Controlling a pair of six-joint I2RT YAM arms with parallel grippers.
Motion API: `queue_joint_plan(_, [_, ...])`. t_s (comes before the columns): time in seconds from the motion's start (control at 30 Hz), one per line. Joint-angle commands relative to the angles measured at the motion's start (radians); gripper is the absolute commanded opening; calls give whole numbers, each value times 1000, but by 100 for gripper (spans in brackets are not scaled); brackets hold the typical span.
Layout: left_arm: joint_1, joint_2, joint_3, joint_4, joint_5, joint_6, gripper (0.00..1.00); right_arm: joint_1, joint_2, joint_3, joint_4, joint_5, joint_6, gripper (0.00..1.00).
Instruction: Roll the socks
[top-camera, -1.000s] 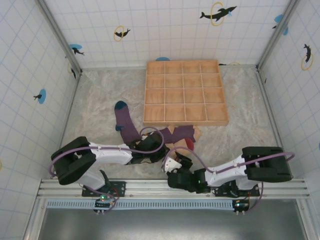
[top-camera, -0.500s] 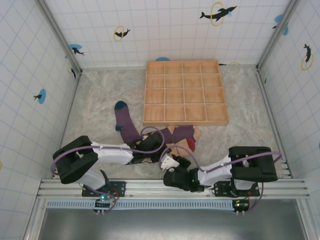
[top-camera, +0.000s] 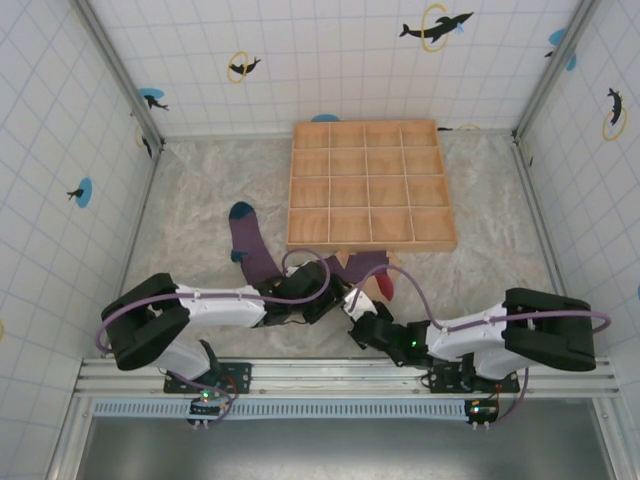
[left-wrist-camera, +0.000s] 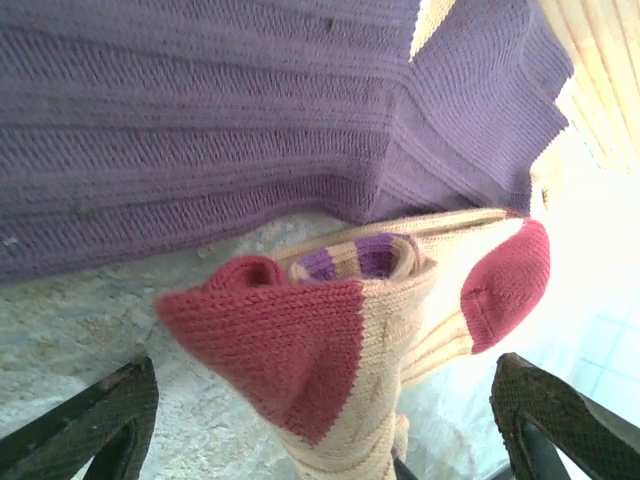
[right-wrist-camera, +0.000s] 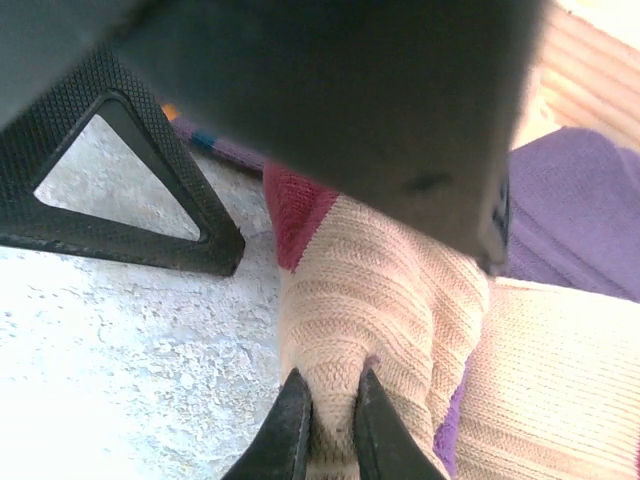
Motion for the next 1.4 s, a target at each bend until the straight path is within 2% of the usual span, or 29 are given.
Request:
queue_joint_plan(0.0, [-9,-28,23,-76,-34,33,91,-48,-10,-86,-81,-218,87,0])
queue_joint_plan(0.3, [-10,-26,35,-72,-49,87,90,-252,-123,-282,81,-530,270,0])
queue_joint_plan(0.5, [-16,4,59,-67,-43,116,81,-357,-195,-377,138,-620,375,0])
queue_joint_plan(0.67, [-27,50,98,-61,-15,151,67,-484,-194,-405,105,-732,435,0])
queue_joint_plan(0.77, [-37,73,120,-59,1,170,64,-511,-207,-412,55,-727,458,0])
queue_joint_plan(1.0, [-41,138,130,-1,44,195,63,-569,-232,-426,-74,-720,524,0])
queue_joint_plan(1.37, [-45,240,192,53,50,205,54,-584,-261,-445,-225,-666,611,0])
